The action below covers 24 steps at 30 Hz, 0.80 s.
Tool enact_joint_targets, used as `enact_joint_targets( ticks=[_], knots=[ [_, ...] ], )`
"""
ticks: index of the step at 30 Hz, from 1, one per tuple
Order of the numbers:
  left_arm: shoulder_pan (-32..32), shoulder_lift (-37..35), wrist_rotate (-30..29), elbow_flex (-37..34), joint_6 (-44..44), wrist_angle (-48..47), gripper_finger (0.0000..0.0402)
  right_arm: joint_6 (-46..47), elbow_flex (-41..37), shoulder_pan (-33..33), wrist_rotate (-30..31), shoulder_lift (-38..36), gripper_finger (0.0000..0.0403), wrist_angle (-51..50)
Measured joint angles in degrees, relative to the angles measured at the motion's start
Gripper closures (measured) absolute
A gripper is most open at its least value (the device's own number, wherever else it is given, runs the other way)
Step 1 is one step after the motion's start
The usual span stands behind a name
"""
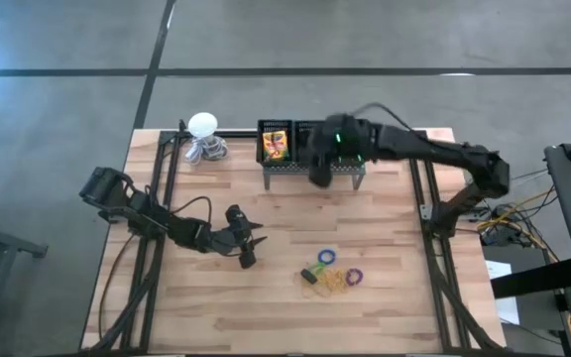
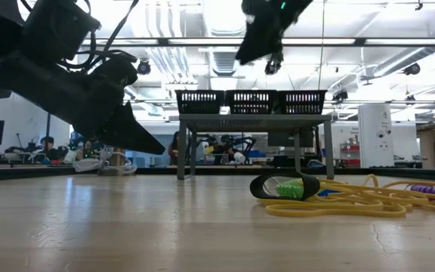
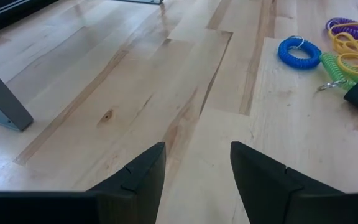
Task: Pick & Place Office Desk Supplies
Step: Put the yellow rubber band into the right black bin on the shelf
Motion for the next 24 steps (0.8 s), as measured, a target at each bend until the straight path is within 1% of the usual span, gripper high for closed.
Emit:
enact_joint_targets(
  ticks=[3,6,10,13,16,18,20,22,24],
  knots=[
    [0.0,0.0,0.04,0.0,-0.41,-0.01,0.0215,-0.52,-5.11,6.77,1.4,-4.07,0.0213,2.23],
    [0.0,0.0,0.04,0.0,-0.42,-0.05,0.0215,0.49,-12.64,13.79,7.05,-8.1,0.0219,8.21],
    [0.0,0.0,0.04,0.02,-0.44,-0.03,0.0215,3.48,-24.84,21.87,13.88,-11.67,0.0226,19.45],
    [0.0,0.0,0.04,0.02,-0.46,0.0,0.0215,6.88,-32.79,26.23,18.06,-13.28,0.0229,25.57],
    [0.0,0.0,0.04,0.04,-0.44,0.06,0.0215,11.74,-38.71,28.54,19.12,-14.56,0.0229,27.06],
    [0.0,0.0,0.04,0.07,-0.44,0.15,0.0215,15.86,-41.79,29.3,19.07,-15.22,0.0229,26.53],
    [0.0,0.0,0.04,0.09,-0.44,0.17,0.0215,19.04,-44.32,29.8,16.59,-15.99,0.023,26.22],
    [0.0,0.0,0.04,0.09,-0.44,0.17,0.0215,21.21,-46.06,29.94,9.98,-16.51,0.0231,26.34],
    [0.0,0.0,0.04,0.09,-0.44,0.17,0.0215,23.89,-47.57,30.0,1.55,-16.7,0.0231,26.23]
  ],
)
